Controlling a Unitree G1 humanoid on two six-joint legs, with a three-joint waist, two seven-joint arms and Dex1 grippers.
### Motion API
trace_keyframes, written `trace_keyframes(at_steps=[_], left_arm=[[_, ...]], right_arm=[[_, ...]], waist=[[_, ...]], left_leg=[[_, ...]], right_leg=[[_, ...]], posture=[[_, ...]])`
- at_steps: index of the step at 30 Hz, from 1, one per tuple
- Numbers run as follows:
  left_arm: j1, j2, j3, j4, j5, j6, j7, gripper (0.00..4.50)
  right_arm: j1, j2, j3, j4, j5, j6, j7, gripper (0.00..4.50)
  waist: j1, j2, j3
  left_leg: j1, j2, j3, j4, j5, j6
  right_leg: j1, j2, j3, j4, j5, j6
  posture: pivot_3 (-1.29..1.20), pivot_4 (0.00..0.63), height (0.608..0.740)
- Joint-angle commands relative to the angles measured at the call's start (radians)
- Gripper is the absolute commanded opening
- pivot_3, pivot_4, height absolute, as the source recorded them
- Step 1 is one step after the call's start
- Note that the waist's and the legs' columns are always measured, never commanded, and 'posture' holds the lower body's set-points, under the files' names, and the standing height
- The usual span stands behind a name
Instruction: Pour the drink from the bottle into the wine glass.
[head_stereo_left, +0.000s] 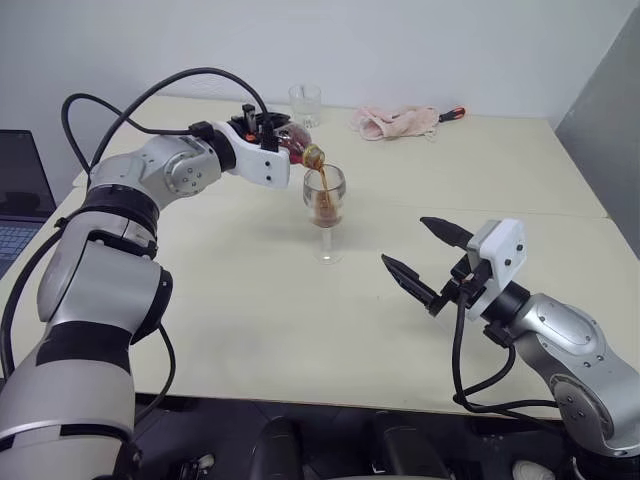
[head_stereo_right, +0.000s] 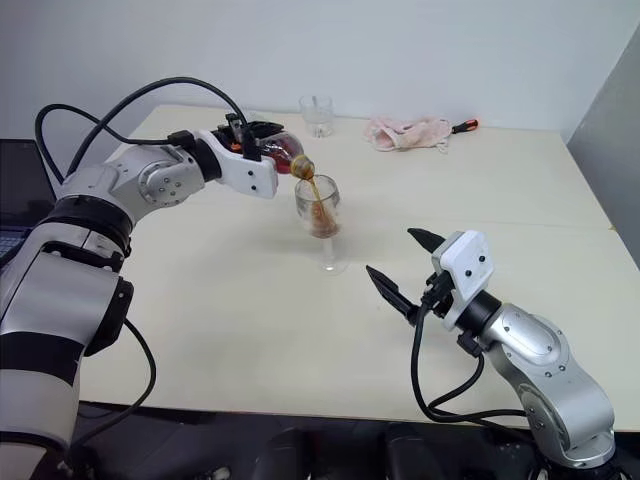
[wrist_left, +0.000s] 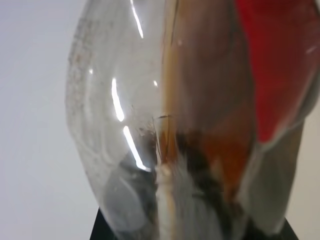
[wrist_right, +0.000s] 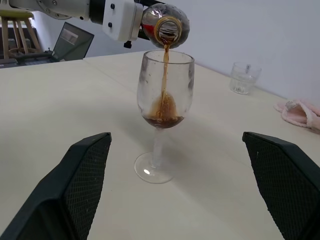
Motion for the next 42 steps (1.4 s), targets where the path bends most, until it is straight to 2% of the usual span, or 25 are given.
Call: trace_keyframes(at_steps=[1,42], left_arm=[[-0.042,0.02,0.003,-0.009,-0.002,0.001,0.031,1.04],[-0.068,0.023,-0.047,-0.001,0.058,0.031,0.106,1.04]], right_arm=[[-0.015,-0.003,-0.019,-0.025,0.017,-0.012,0.003,4.5],[-0.028,-0.017,-0.013,-0.02,0.026,-0.015,0.007,4.5]], waist=[[0.0,0.0,0.0],[0.0,0.0,0.0]], left_leg=[[0.0,0.0,0.0,0.0,0.0,0.0],[0.0,0.0,0.0,0.0,0.0,0.0]], right_leg=[[0.0,0.0,0.0,0.0,0.0,0.0],[0.0,0.0,0.0,0.001,0.0,0.0]], posture=[[0.0,0.15,0.74],[0.0,0.15,0.74]])
